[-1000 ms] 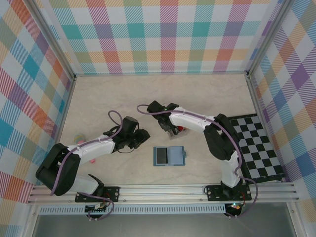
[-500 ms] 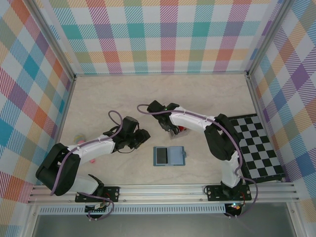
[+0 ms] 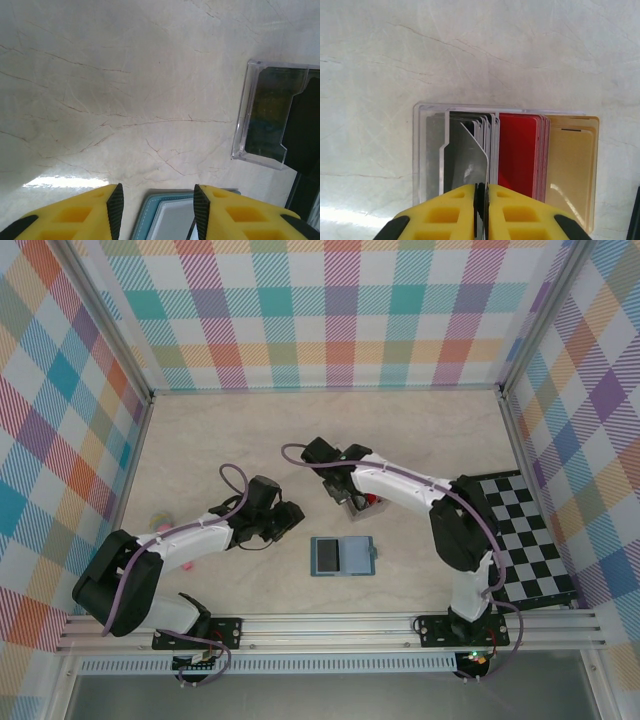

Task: Put the credit cards into the card holder

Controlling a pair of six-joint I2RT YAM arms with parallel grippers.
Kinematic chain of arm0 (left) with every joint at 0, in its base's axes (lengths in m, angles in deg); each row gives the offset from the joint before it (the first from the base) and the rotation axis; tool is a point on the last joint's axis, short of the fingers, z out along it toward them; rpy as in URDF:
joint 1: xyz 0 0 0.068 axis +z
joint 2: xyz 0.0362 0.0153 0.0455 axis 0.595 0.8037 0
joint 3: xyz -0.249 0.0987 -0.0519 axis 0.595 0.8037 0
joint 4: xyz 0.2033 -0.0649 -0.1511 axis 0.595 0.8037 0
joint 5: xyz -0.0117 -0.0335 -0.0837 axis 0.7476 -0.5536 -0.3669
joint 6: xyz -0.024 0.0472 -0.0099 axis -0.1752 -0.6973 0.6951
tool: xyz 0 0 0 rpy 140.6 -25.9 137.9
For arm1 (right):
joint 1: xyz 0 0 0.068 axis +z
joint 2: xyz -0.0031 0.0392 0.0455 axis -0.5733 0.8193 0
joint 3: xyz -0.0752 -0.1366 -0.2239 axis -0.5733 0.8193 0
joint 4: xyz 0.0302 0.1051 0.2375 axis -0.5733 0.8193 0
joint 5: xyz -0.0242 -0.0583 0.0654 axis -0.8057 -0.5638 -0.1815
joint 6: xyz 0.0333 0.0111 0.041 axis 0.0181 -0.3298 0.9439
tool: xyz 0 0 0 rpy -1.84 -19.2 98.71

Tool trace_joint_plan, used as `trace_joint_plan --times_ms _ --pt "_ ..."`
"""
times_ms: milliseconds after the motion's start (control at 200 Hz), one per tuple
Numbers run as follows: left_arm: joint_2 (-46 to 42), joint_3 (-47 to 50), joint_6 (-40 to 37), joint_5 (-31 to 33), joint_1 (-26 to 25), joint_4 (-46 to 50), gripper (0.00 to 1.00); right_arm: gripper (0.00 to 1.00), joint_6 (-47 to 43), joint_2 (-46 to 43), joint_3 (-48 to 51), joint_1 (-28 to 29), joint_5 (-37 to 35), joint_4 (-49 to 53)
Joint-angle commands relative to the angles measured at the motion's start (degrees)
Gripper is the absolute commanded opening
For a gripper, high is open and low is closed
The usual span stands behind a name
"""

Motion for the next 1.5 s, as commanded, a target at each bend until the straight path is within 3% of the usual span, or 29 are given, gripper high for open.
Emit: trace_joint_plan --times_ms 0,140,235,470,580,805,955,1270,1495 --pt "-2.34 1.29 -0.56 -0.86 0.6 -0.42 0.43 0.08 2.15 -4.55 -1.16 -0.09 3.51 2.82" --pt "-5.82 1.89 -1.3 -1.76 0.61 -2.59 0.46 0.06 4.65 -12.28 1.08 -0.22 8.96 1.39" --pt "-8.23 1.95 -2.06 -3.38 0.61 -4.57 0.49 0.05 6.87 -19.41 5.22 -1.41 16.55 -2.42" --pt "-10.48 1.6 -1.35 -13.47 0.65 -16.05 0.61 0.05 18.13 -35.8 23.72 -15.12 52.73 -21.37" --pt "-8.19 0.79 0.66 -19.47 0.48 -23.92 0.62 0.05 22.99 -39.11 29.93 -19.84 63.52 -28.43" --pt "-3.35 -2.88 1.81 -25.04 -1.27 -29.03 0.61 0.05 30.44 -40.79 36.9 -23.41 72.37 -38.96" --pt "-1.73 -3.63 2.25 -25.71 -2.45 -30.44 0.55 0.05 33.15 -40.48 38.58 -23.7 74.33 -43.22" --pt "-1.37 -3.64 3.49 -27.38 -3.13 -34.61 0.34 0.06 34.29 -38.85 39.12 -24.04 75.39 -44.48" --pt "-2.42 -2.22 3.31 -27.5 -3.13 -34.83 0.08 0.07 33.94 -38.76 40.46 -24.12 73.85 -43.86"
